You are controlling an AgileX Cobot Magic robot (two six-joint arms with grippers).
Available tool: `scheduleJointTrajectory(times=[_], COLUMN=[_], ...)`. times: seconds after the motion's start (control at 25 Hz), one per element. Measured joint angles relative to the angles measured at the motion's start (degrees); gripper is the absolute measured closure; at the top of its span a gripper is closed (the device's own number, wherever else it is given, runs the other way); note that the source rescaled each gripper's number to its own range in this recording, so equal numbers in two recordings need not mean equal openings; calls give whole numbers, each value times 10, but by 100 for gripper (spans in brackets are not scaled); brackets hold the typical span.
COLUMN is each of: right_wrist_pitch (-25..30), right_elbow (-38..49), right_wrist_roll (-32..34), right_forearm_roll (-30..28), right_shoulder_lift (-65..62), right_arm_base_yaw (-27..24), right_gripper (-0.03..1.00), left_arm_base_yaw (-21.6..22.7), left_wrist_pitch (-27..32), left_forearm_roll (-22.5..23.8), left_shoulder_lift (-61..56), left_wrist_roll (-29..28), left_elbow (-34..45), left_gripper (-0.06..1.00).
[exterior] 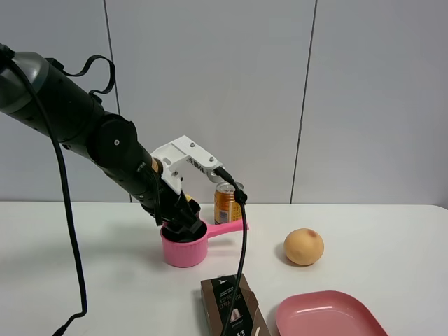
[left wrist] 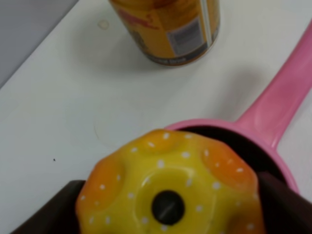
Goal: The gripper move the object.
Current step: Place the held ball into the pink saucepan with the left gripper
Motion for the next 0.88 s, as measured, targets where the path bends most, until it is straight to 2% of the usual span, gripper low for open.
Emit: scheduleJointTrajectory(times=[0.24, 0.44, 0.56, 0.72, 0.8, 0.88], right_wrist_pitch=[0, 0, 0, 0, 0, 0], right_elbow=[0, 0, 0, 0, 0, 0], right_wrist_roll=[0, 0, 0, 0, 0, 0], right_forearm_roll=[0, 0, 0, 0, 0, 0], right_shoulder_lift=[0, 0, 0, 0, 0, 0], right_arm_base_yaw=[0, 0, 0, 0, 0, 0], right_gripper=[-3, -3, -3, -3, -3, -3], left_arm_base_yaw=[0, 0, 0, 0, 0, 0], left_wrist_pitch=[4, 9, 11, 12, 17, 20], left_forearm_roll=[0, 1, 1, 1, 1, 1], left_shoulder_lift=[0, 0, 0, 0, 0, 0], left_wrist_roll=[0, 1, 1, 1, 2, 2], left_elbow=[0, 0, 0, 0, 0, 0], left_gripper=[91, 76, 74, 48, 43, 42])
